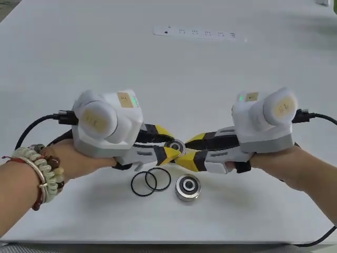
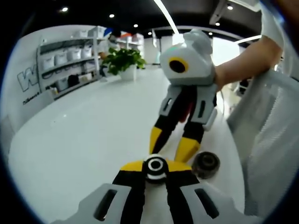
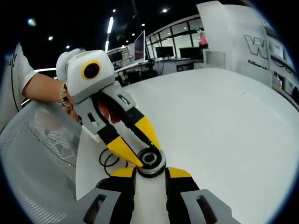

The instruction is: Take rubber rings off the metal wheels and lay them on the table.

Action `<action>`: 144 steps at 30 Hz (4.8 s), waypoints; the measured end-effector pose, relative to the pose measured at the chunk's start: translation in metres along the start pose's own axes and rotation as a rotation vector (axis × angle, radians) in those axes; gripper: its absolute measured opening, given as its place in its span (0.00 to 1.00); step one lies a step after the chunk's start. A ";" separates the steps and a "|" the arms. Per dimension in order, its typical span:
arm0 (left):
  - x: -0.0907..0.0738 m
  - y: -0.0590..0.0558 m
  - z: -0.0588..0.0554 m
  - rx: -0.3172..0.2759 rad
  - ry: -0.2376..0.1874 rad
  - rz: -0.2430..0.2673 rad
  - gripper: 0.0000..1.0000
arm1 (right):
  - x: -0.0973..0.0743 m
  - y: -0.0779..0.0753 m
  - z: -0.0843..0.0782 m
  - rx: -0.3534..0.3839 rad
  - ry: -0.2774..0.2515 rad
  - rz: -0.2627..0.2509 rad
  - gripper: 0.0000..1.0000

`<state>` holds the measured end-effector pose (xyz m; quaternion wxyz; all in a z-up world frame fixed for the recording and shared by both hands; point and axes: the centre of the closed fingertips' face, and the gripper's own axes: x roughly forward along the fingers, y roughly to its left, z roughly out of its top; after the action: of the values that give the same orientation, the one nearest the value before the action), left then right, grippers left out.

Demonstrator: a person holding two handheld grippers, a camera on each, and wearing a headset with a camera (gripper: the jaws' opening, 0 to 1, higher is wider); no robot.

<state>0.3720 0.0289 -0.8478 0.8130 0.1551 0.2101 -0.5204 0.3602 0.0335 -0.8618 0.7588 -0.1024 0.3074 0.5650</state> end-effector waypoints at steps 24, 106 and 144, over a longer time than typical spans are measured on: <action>0.000 -0.001 0.001 -0.054 -0.005 0.027 0.14 | -0.004 -0.009 -0.010 -0.135 0.080 -0.038 0.04; -0.001 0.000 -0.001 0.011 0.004 0.048 0.14 | -0.013 -0.006 0.015 0.766 -0.189 0.113 0.00; -0.002 0.002 -0.003 -0.010 0.002 0.049 0.14 | -0.016 -0.009 0.017 0.796 -0.230 0.122 0.00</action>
<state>0.3728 0.0330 -0.8491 0.8260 0.1567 0.2098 -0.4992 0.3715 0.0263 -0.8411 0.7337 0.2810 0.4203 0.4540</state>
